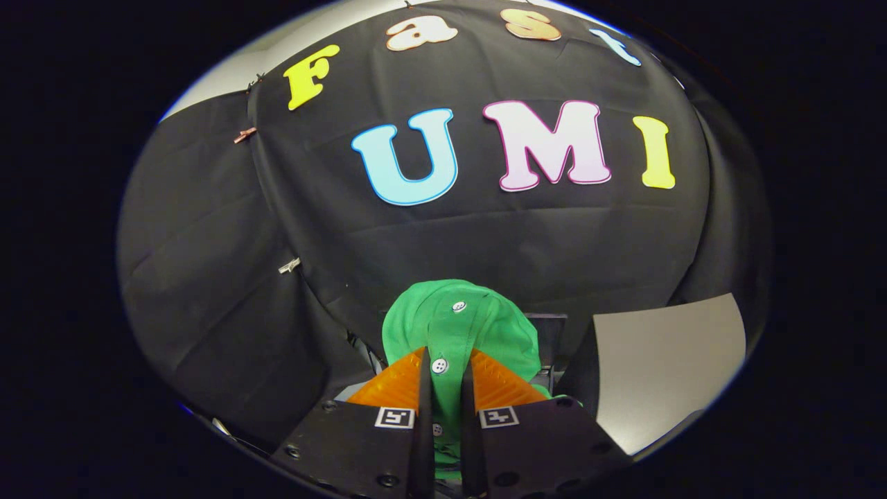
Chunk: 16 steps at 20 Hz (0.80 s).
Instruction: Put the clothes into the washing machine and then close the washing machine lid.
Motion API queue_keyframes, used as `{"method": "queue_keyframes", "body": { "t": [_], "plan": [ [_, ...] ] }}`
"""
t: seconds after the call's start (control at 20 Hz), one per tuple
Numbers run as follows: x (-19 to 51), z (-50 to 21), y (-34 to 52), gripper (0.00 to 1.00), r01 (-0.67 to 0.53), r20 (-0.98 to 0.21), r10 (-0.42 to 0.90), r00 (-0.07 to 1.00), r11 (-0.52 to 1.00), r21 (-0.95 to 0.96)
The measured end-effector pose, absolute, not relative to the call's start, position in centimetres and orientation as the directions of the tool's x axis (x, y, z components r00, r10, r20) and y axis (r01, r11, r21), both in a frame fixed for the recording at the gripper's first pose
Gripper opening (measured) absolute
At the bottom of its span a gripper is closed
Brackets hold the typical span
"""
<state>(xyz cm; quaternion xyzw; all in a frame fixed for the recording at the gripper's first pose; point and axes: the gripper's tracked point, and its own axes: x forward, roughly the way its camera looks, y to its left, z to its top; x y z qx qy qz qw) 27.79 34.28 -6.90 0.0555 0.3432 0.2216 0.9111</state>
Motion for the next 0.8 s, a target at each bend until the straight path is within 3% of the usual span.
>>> {"method": "queue_keyframes", "body": {
  "t": [0.8],
  "plan": [
    [29.4, -26.0, 38.1, 0.19, -0.268, -0.721, 0.357, 0.594, 0.933, 0.241]
  ]
}}
